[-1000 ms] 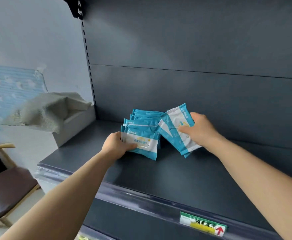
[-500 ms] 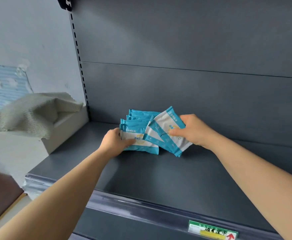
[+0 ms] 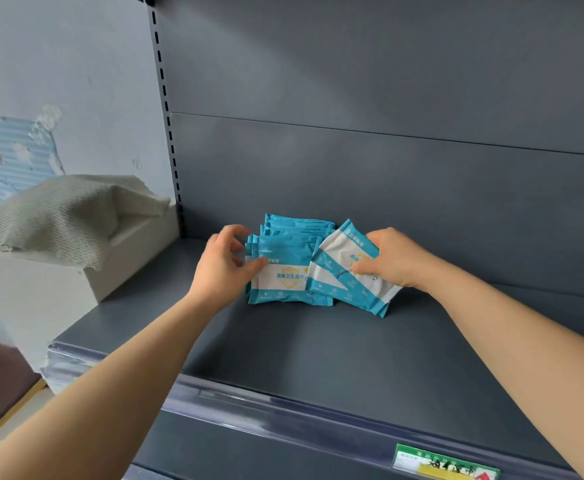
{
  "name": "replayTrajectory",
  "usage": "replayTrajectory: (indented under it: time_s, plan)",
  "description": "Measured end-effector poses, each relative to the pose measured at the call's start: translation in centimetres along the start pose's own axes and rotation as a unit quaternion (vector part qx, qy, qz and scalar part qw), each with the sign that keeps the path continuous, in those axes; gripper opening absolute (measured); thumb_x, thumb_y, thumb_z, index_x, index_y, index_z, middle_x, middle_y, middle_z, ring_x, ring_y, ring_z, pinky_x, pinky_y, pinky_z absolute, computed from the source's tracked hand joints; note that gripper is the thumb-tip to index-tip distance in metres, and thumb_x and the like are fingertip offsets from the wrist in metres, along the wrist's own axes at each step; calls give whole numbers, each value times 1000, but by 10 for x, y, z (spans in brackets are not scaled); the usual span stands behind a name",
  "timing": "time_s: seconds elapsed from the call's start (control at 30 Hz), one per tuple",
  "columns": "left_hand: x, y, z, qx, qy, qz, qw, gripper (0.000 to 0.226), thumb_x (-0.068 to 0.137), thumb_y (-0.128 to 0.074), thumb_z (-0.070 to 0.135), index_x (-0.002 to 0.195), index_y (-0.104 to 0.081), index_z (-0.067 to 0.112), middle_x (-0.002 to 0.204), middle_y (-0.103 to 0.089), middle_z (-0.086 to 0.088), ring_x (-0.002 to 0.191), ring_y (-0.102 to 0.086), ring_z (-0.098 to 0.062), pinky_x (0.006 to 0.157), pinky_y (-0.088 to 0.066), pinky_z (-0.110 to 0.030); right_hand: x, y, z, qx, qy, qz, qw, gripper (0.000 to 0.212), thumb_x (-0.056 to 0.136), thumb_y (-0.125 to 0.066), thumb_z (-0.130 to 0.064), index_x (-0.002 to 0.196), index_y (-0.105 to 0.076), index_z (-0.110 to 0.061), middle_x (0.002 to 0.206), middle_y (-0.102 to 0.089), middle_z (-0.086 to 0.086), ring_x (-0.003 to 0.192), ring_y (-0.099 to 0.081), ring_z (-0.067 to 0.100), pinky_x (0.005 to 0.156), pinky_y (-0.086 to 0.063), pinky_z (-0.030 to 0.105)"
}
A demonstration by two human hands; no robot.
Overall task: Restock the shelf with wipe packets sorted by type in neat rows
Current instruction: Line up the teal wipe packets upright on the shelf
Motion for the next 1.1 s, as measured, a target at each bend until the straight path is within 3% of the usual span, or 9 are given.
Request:
replayTrajectory:
  time_s: [0.1, 0.2, 0.37, 0.5, 0.63, 0.73, 0.9, 0.97, 1.1]
  plan:
    - [3, -21, 3, 76, -8, -110, 991, 61, 63, -87, 38, 116, -59, 27, 104, -60, 4, 80, -57, -13, 71, -48, -27, -1, -2, 1, 3, -13, 1, 1000, 13, 84, -70, -16, 95, -65, -10, 93, -70, -1, 82, -68, 14, 67, -57, 33]
    - [5, -30, 0, 96, 6, -154, 983, 68, 62, -88, 35, 121, -57, 20, 108, -57, 4, 84, -54, -12, 69, -42, -23, -5, -2, 2, 2, -26, 7, 1000, 10, 84, -71, -17, 91, -65, -12, 91, -70, -1, 78, -67, 12, 61, -54, 28]
    - [21, -16, 3, 58, -18, -120, 991, 50, 66, -86, 26, 108, -59, 18, 106, -62, 0, 89, -60, -17, 80, -51, -33, -8, -1, -12, 7, -22, 19, 1000, 9, 82, -72, -16, 82, -63, -14, 84, -69, -1, 70, -64, 12, 54, -48, 22]
    - [21, -7, 8, 107, -40, -96, 989, 54, 67, -84, 32, 110, -51, 26, 102, -55, 8, 86, -56, -16, 74, -50, -33, -5, -4, -19, 10, -24, 34, 999, 12, 79, -74, -12, 88, -65, -9, 89, -71, 2, 82, -69, 19, 63, -53, 30]
    - [14, -5, -4, -32, 11, -122, 992, 37, 81, -73, 12, 103, -44, 14, 104, -58, -5, 69, -66, -22, 55, -54, -30, -3, -18, -33, 35, -6, 34, 999, 17, 76, -77, -11, 78, -65, -22, 82, -69, -8, 76, -67, 13, 60, -52, 26]
    - [6, -7, -12, -97, 36, -178, 979, 43, 74, -81, 19, 103, -49, 18, 105, -55, 0, 73, -66, -20, 57, -58, -27, 1, -32, -47, 38, 13, 39, 998, 15, 74, -79, -15, 86, -70, -17, 84, -71, -7, 77, -68, 16, 67, -54, 34]
    - [-1, -17, -17, 58, -12, -200, 978, 44, 65, -86, 36, 93, -53, 27, 105, -55, 9, 83, -58, -14, 63, -48, -28, 3, -39, -49, 50, 25, 50, 997, 18, 77, -77, -16, 93, -71, -12, 88, -71, -2, 76, -66, 15, 68, -53, 31]
    - [-1, -16, -19, 66, -11, -183, 981, 38, 65, -86, 36, 84, -55, 25, 104, -57, 4, 85, -54, -14, 63, -39, -26, 1, -31, -37, 41, 14, 68, 997, 16, 80, -73, -17, 93, -68, -8, 90, -71, 5, 75, -64, 15, 66, -49, 30]
    - [-2, -17, -18, 62, 4, -179, 982, 21, 69, -84, 32, 78, -69, 19, 102, -55, 7, 92, -51, -12, 74, -40, -25, -6, -21, -15, 21, -6, 60, 998, 15, 83, -70, -19, 94, -66, -10, 92, -71, 3, 82, -67, 19, 70, -52, 36]
Point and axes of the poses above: each hand's wrist, its own x-axis towards the middle knuckle, its own y-axis out of the back of the hand, z = x × y, the point moved 9 cm from there along x, towards the middle knuckle
